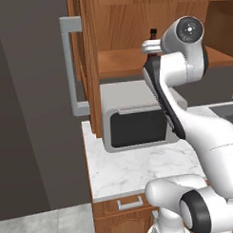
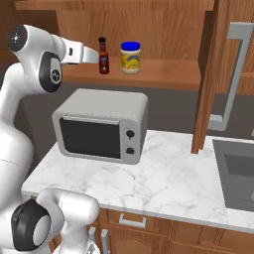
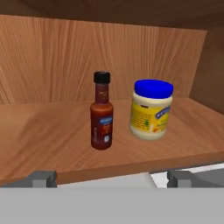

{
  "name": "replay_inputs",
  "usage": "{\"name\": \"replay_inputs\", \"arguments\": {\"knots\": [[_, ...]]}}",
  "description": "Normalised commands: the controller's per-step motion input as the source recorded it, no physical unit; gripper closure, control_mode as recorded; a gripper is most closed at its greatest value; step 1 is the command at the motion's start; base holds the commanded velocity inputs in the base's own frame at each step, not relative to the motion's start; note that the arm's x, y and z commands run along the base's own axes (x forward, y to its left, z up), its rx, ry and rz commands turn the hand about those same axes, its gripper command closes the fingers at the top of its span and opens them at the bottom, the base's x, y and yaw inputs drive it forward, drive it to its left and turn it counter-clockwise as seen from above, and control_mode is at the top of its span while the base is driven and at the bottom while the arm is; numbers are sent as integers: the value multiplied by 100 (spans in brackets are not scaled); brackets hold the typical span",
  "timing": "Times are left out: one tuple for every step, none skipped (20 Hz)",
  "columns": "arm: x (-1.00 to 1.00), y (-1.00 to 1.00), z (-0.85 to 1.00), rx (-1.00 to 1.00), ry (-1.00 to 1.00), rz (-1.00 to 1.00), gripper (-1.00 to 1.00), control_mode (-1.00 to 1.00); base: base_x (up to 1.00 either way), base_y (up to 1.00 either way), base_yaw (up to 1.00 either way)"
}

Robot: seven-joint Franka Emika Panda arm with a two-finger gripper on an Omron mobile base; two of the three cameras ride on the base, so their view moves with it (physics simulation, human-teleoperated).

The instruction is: Move the condiment bottle and mayonnaise from the cabinet to the dining counter.

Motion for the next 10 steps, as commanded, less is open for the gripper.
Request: {"name": "replay_inputs", "arguments": {"knots": [[31,0,0,0,-3,0,-100,-100,0,0,0],[26,0,0,0,0,-1,-100,-100,0,0,0],[23,0,0,0,0,-1,-100,-100,0,0,0],[21,0,0,0,0,-1,-100,-100,0,0,0],[21,0,4,0,0,-1,-100,-100,0,0,0],[19,0,6,0,0,-1,-100,-100,0,0,0],[20,0,6,0,0,-1,-100,-100,0,0,0],[22,0,6,0,0,-1,-100,-100,0,0,0],[23,0,8,0,0,-2,-100,-100,0,0,0],[26,0,7,0,0,-3,-100,-100,0,0,0]]}}
